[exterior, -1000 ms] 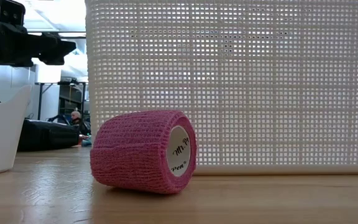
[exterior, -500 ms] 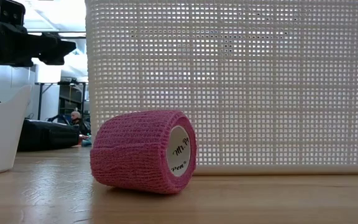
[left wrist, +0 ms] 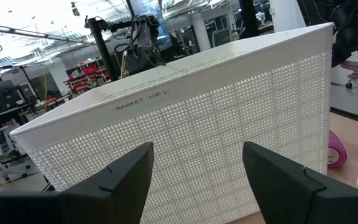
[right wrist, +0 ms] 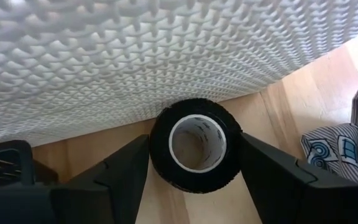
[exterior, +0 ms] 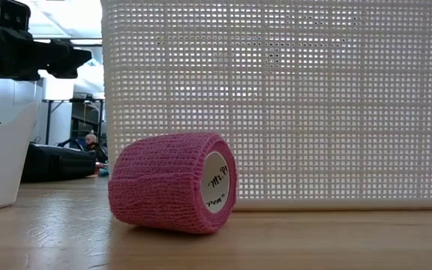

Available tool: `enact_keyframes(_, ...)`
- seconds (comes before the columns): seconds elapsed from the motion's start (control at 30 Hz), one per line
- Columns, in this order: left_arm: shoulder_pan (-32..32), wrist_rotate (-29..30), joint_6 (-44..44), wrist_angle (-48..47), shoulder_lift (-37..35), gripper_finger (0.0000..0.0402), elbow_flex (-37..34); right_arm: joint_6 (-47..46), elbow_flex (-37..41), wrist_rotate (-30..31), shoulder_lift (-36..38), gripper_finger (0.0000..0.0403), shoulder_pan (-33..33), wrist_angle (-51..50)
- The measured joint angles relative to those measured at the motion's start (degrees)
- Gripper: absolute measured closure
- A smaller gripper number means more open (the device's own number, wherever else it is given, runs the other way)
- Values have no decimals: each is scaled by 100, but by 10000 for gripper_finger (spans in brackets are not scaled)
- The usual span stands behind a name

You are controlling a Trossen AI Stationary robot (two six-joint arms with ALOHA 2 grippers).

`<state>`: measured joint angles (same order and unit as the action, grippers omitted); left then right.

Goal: Pick & place medical supplies in basket/bin
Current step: Put the black bandage into the black bin

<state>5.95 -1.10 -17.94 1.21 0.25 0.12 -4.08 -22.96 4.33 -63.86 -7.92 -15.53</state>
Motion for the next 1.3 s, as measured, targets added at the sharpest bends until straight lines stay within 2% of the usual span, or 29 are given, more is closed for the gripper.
enact_keyframes(0.43, 1, 0, -1, 2, 0, 148, 0, -169, 9, 19, 9, 183, 4, -22)
enact_keyframes(1.0, -1, 0, 1, 1, 0, 149, -2, -129, 11, -17, 9, 241, 0, -26)
enact_keyframes(1.3, -1, 0, -1, 0, 0, 149, -2, -131, 37, -61, 310, 234, 0, -60)
